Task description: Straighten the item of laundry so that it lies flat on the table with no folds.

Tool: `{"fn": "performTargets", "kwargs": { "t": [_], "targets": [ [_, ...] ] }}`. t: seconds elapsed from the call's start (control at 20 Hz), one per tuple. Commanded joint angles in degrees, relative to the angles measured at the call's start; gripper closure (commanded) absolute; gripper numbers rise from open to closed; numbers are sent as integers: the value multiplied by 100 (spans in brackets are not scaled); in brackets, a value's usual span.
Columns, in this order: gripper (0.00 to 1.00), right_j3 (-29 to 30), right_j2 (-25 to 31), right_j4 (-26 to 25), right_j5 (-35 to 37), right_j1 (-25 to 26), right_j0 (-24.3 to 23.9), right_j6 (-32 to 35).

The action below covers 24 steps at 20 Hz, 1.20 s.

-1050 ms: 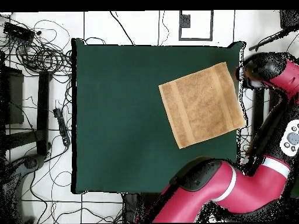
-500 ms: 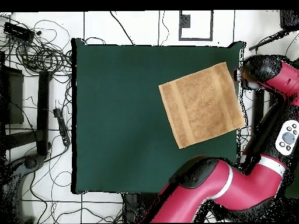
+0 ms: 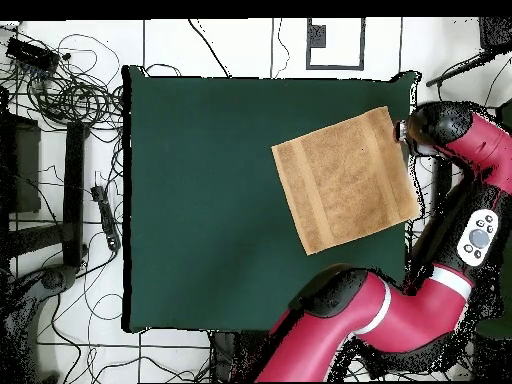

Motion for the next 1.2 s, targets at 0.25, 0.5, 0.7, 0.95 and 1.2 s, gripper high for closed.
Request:
{"fn": "performTargets", "kwargs": {
  "t": [0.25, 0.5, 0.7, 0.95, 1.2],
  "targets": [
    [0, 221, 1670, -1060, 252, 261, -107, -414],
    [0, 272, 2244, -1605, 407, 186, -345, -860],
    [0, 283, 2483, -2004, 630, 147, -531, -1272],
    [0, 335, 2970, -2465, 524, 167, -717, -948],
    [0, 401, 3310, -2845, 422, 168, -813, -300]
  ]
}}
